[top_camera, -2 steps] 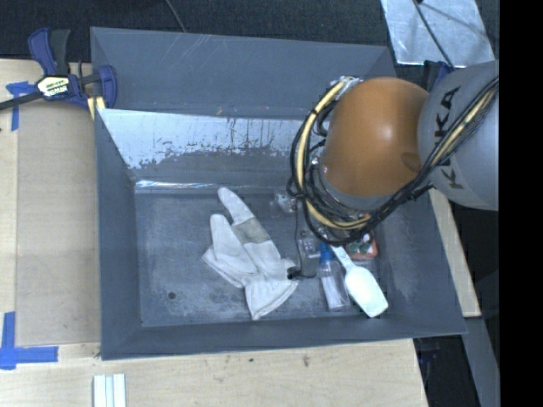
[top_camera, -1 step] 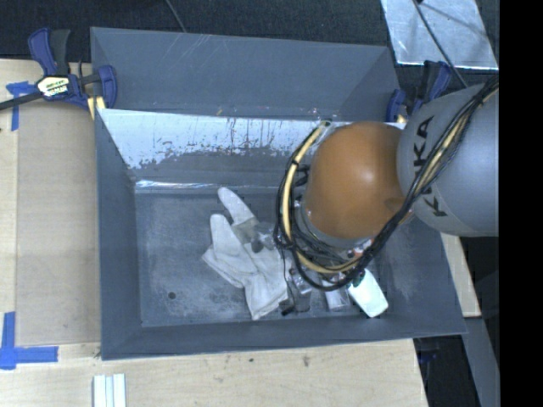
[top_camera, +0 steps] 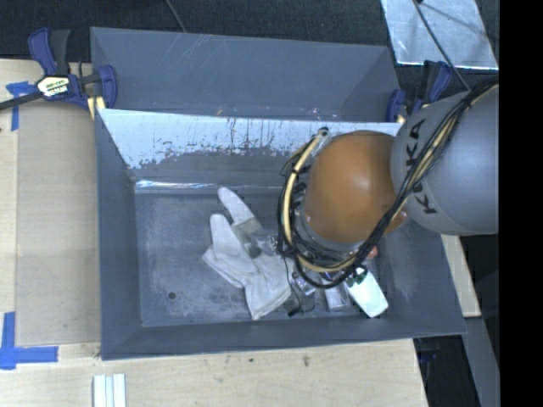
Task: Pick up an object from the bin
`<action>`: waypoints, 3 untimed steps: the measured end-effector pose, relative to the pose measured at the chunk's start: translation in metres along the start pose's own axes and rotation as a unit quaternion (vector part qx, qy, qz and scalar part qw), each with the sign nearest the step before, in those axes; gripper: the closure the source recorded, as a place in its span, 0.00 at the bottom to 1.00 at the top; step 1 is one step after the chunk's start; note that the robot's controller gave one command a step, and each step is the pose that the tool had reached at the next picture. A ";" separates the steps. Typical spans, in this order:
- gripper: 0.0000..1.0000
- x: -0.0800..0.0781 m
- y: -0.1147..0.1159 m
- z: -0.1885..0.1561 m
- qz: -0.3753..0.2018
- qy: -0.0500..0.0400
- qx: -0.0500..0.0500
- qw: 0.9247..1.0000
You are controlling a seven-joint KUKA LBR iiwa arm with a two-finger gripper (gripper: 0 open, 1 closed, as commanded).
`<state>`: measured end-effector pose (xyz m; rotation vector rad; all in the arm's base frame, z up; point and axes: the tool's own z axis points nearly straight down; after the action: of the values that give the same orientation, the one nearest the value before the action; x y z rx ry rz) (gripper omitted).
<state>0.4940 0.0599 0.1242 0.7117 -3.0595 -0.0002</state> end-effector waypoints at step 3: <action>1.00 -0.019 -0.008 0.050 -0.191 -0.006 0.002 0.982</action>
Offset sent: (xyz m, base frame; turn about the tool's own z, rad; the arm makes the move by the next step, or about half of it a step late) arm 0.0169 -0.0002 -0.0542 -0.3885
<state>0.5143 0.0605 0.0737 1.2868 -2.8784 0.0017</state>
